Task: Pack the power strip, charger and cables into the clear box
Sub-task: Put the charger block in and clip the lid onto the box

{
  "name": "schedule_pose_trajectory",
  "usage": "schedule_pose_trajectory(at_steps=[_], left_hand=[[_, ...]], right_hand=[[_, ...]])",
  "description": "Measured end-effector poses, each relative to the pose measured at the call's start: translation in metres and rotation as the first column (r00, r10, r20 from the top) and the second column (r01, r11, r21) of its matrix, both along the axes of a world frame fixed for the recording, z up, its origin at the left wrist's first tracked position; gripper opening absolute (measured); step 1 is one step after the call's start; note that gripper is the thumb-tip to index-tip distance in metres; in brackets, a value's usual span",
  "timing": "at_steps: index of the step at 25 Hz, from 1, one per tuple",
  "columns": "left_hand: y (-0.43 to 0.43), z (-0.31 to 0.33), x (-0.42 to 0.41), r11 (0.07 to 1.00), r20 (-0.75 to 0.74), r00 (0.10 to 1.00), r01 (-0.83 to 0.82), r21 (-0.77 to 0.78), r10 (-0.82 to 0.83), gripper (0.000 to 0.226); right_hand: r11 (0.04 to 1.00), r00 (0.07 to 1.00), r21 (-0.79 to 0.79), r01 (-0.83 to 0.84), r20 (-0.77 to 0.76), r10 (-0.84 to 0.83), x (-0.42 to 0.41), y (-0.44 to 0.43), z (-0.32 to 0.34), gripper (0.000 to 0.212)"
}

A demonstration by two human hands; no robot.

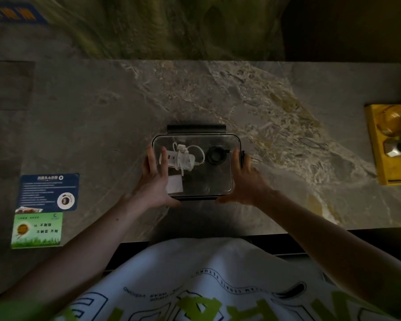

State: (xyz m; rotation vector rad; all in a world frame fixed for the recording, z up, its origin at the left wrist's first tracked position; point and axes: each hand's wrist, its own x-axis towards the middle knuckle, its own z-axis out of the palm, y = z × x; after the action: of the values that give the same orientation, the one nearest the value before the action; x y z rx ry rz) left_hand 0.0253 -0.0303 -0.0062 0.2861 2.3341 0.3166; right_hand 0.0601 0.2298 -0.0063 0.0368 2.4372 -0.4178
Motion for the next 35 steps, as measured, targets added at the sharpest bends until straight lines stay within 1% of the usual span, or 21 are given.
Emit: schedule_pose_trajectory(at_steps=[3,6,7,8,10,12,14,18,25,35], left_hand=[[0.002,0.002,-0.003,0.999,0.043,0.999,0.015,-0.046,-0.013,0.158],[0.002,0.004,-0.011,0.999,0.122,0.992,-0.008,-0.038,0.013,0.137],[0.003,0.005,-0.013,0.999,0.097,0.995,0.000,-0.041,0.004,0.131],[0.004,0.005,-0.013,0.999,0.041,0.999,0.013,-0.043,-0.011,0.127],[0.008,0.003,-0.013,0.999,-0.092,0.995,0.037,-0.028,-0.040,0.124],[0.014,0.001,-0.019,0.993,-0.170,0.978,0.112,-0.043,-0.118,0.129],[0.019,0.002,-0.029,0.978,-0.194,0.959,0.194,-0.084,-0.206,0.137],[0.024,0.002,-0.047,0.960,-0.146,0.952,0.252,-0.118,-0.268,0.148],[0.025,-0.002,-0.050,0.951,-0.112,0.951,0.271,-0.151,-0.289,0.149],[0.030,-0.002,-0.051,0.943,-0.112,0.948,0.276,-0.187,-0.299,0.152]], right_hand=[[0.999,0.999,0.006,-0.033,0.008,0.033,-0.003,-0.001,0.001,0.155],[1.000,1.000,-0.019,-0.002,-0.012,0.002,-0.009,-0.003,0.003,0.145],[1.000,0.999,-0.026,0.002,-0.053,-0.004,-0.012,-0.003,0.004,0.138],[1.000,0.995,-0.020,-0.018,-0.101,0.016,-0.016,-0.003,0.004,0.131],[0.995,0.977,0.022,-0.097,-0.191,0.099,-0.026,-0.004,0.007,0.122],[0.985,0.961,0.072,-0.157,-0.221,0.169,-0.036,-0.007,0.006,0.122],[0.972,0.950,0.106,-0.208,-0.216,0.227,-0.045,-0.010,0.004,0.126],[0.958,0.946,0.131,-0.253,-0.175,0.274,-0.052,-0.012,0.002,0.130],[0.964,0.956,0.124,-0.234,-0.154,0.252,-0.053,-0.011,0.001,0.129],[0.970,0.964,0.120,-0.210,-0.141,0.226,-0.057,-0.016,0.005,0.134]])
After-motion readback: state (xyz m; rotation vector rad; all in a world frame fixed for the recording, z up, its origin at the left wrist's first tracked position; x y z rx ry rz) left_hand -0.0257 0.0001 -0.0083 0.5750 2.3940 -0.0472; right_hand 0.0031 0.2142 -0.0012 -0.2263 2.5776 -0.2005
